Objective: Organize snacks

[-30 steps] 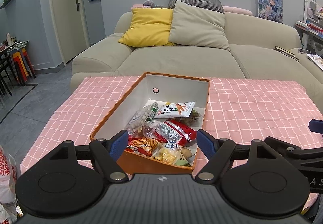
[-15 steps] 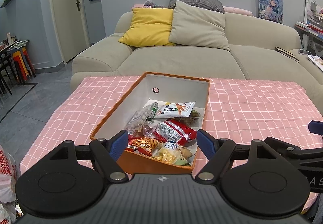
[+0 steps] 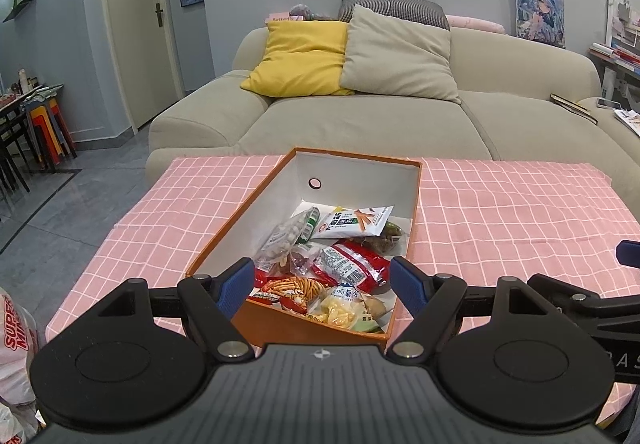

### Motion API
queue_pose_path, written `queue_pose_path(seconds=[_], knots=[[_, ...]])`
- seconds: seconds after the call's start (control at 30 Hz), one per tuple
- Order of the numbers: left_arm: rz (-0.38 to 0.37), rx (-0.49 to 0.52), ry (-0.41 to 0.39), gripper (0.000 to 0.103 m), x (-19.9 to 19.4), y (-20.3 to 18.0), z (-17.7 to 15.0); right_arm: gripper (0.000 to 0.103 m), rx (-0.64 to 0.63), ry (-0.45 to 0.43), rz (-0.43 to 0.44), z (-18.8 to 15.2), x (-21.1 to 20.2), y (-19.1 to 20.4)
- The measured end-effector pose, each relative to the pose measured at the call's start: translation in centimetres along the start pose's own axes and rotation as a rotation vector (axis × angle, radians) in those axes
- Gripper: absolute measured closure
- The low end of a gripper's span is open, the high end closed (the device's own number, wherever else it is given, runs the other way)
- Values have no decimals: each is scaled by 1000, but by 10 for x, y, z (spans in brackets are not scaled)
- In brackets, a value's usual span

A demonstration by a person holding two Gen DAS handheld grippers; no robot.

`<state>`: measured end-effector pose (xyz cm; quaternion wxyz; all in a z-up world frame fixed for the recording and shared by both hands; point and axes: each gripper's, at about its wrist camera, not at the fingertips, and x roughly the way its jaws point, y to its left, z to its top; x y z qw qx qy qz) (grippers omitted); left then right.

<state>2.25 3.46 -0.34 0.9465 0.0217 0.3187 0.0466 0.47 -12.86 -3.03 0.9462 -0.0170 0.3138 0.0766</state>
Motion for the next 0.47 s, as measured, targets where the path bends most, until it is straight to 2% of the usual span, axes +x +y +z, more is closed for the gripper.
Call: queue_pose_path(seconds=[0.47], knots=[[-6,12,-4,15,0,1,0,4,1,0,0,0,0,0]])
